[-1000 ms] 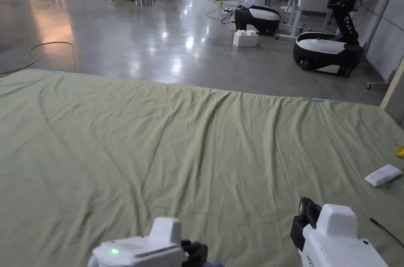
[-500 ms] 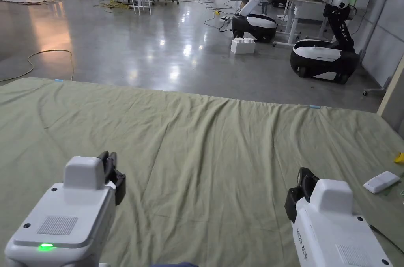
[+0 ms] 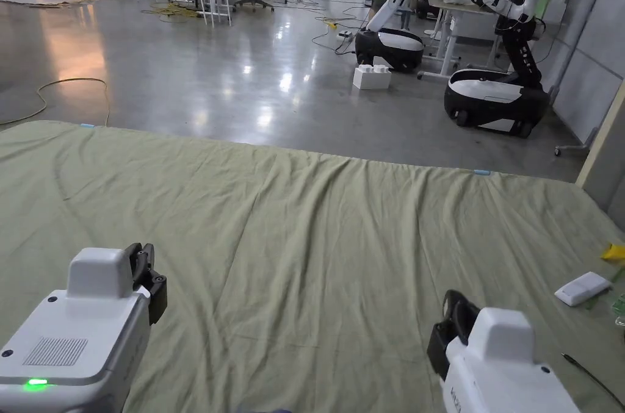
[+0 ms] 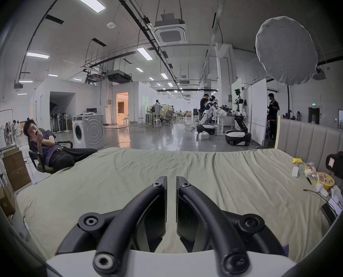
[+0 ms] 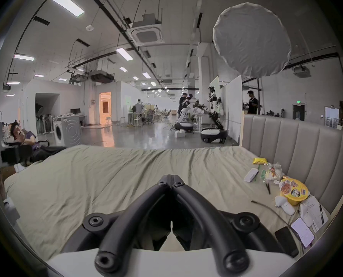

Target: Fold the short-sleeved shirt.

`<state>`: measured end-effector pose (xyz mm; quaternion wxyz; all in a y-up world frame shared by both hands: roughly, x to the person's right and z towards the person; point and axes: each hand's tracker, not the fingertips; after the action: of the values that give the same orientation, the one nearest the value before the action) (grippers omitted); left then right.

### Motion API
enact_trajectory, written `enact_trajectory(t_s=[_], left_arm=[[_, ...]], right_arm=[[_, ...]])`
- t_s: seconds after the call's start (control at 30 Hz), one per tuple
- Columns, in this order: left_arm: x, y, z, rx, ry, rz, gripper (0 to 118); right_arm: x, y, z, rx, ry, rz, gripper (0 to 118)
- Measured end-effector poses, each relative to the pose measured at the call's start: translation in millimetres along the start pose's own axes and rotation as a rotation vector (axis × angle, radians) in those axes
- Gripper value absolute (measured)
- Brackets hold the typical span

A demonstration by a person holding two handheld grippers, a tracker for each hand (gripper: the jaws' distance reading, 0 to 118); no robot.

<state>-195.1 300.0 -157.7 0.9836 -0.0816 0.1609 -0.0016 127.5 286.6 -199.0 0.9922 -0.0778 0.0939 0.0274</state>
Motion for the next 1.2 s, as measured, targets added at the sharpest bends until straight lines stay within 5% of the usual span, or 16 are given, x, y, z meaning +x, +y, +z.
enact_trajectory(t_s=[0.23,0.4,0.57,0.63,0.7,0.77,1.2], left_arm=[[-11,-24,8,-0.074,-0.017,0.008,9],[-20,-49,20,-0.172,-0.047,0.056,9],[-26,-78,33,-0.271,-0.079,0.103,10],[-31,-87,34,-0.324,-0.122,0.163,23],[-35,-94,32,-0.39,-0.184,0.21,61],[-39,-100,24,-0.471,-0.272,0.27,82],[-25,-153,-63,-0.879,-0.717,0.503,92]], right_arm=[[-47,-67,19,-0.203,0.164,0.076,0],[-81,-121,15,-0.353,0.271,0.06,0],[-87,-170,-2,-0.491,0.191,0.041,0],[-81,-183,-6,-0.515,0.178,0.0,0],[-81,-185,-5,-0.483,0.171,0.03,0],[-81,-184,-6,-0.486,0.174,0.037,0],[-72,-188,-6,-0.485,0.185,-0.02,0]])
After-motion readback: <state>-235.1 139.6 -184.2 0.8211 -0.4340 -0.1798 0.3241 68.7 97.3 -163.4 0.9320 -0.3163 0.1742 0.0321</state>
